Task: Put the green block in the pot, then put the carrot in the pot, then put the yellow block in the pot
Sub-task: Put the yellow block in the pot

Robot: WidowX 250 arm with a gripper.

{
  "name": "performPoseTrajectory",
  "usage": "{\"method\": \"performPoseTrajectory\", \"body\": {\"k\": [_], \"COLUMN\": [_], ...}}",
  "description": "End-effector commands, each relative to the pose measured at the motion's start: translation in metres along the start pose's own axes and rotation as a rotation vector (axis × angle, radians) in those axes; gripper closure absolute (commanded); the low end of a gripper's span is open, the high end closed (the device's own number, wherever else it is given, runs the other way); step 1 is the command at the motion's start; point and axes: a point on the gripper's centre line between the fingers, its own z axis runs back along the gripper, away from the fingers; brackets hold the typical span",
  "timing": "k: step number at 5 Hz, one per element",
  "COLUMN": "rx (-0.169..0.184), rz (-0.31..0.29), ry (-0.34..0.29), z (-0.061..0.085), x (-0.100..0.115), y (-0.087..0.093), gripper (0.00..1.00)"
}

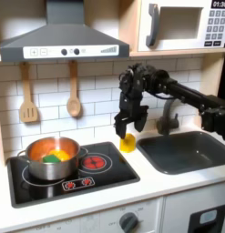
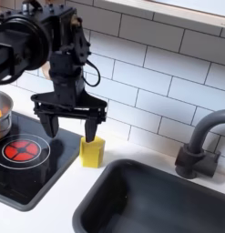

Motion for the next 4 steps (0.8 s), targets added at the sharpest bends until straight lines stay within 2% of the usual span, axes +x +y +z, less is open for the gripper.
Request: {"method": "performPoseTrajectory", "body": {"k": [1,2,4], "rx": [-0.012,-0.024,-0.003], "rz": [-0.024,-0.034,-0.062], "ry": [-0.008,0.007,0.042], "z": [0.002,-0.009,-0.025], "x": [0.01,0.016,0.017], "y": [-0.009,-0.013,-0.017], "gripper": [0.0,0.0,0.0]}}
